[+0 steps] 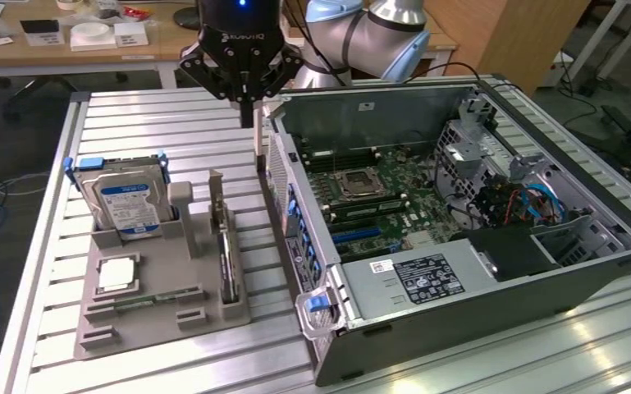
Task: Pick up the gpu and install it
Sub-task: 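Reach for the gpu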
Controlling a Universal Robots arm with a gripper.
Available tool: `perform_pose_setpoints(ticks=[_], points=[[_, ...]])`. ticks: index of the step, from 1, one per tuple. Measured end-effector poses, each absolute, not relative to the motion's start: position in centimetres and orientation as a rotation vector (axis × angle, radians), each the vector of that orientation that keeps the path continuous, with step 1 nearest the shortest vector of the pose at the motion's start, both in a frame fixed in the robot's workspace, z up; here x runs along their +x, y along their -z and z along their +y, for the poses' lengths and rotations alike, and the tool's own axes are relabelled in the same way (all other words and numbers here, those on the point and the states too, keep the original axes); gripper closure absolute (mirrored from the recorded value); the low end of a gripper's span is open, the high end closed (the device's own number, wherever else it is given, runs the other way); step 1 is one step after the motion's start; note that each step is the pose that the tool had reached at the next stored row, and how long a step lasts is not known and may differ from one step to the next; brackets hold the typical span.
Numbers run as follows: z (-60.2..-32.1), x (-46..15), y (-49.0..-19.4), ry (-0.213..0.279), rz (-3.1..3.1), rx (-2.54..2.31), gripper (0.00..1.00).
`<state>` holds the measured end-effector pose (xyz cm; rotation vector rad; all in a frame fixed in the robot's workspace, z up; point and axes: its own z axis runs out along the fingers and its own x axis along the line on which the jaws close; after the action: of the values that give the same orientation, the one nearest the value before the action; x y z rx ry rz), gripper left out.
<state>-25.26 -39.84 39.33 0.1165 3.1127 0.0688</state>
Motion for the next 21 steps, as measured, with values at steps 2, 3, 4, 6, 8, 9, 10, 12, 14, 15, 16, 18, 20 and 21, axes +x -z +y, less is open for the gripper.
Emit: perform_pose_setpoints(ticks=[2,3,4,6,8,9,10,12,14,15,16,18,20,21], points=[[-39.84,-25.36,-39.33,-0.069,3.113,0.117,0.89],[-39.84,-25.43,-39.33,-0.069,3.113,0.117,0.89],[-39.84,-25.49,-39.33,-0.069,3.113,0.117,0.89],[-39.84,-25.64,-39.33,-0.069,3.113,0.117,0.89],[-39.84,-25.78,-39.32,-0.069,3.113,0.117,0.89],[-39.83,-25.87,-39.33,-0.069,3.113,0.117,0.89],[-39.84,-25.95,-39.33,-0.069,3.113,0.117,0.89],[-39.84,-26.05,-39.32,-0.069,3.113,0.116,0.89],[-39.84,-26.07,-39.33,-0.069,3.113,0.117,0.89],[-39.84,-26.07,-39.33,-0.069,3.113,0.116,0.89],[-39.84,-26.07,-39.33,-0.069,3.113,0.116,0.89],[-39.84,-26.09,-39.32,-0.069,3.112,0.117,0.89],[-39.83,-26.12,-39.32,-0.069,3.113,0.117,0.89],[-39.83,-26.12,-39.32,-0.069,3.113,0.117,0.89]])
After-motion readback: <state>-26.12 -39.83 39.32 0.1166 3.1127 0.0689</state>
